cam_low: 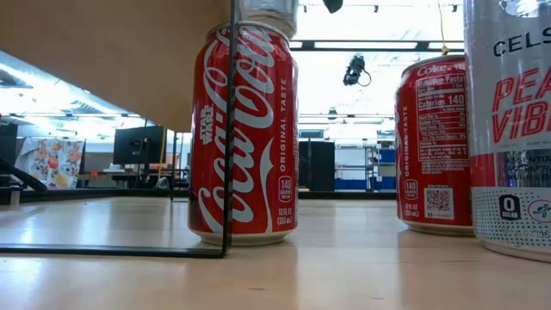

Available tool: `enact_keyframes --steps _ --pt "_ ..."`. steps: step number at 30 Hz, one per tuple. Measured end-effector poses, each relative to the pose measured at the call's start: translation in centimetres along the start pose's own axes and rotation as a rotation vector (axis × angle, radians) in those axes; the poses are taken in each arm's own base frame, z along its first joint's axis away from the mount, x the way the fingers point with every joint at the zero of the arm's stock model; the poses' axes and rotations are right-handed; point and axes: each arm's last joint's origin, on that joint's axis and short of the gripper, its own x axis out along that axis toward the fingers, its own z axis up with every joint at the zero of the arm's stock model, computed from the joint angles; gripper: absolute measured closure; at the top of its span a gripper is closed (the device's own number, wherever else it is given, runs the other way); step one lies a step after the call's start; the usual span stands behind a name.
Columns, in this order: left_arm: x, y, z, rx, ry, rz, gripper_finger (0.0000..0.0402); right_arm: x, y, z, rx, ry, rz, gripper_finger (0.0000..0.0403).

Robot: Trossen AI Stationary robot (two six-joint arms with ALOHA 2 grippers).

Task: Place canned beverage on shelf
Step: Put the left white yellow soda can on the shelf

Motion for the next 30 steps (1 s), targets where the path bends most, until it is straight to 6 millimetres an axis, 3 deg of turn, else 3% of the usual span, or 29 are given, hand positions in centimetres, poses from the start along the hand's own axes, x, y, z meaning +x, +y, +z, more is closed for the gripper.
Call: enact_keyframes --steps 16,22,30 --pt "0.0 0.0 0.0 0.001 0.000 0.000 0.0224 5.3 1.5 1.1 -0.033 0.080 -0.046 0.0129" --pt "0.0 0.0 0.0 0.002 0.000 0.000 0.0224 5.6 0.8 1.3 -0.022 0.081 -0.049 0.0122" --pt "0.0 0.0 0.0 0.005 0.000 0.000 0.0224 5.5 0.9 1.8 -0.055 0.037 -0.039 0.0080"
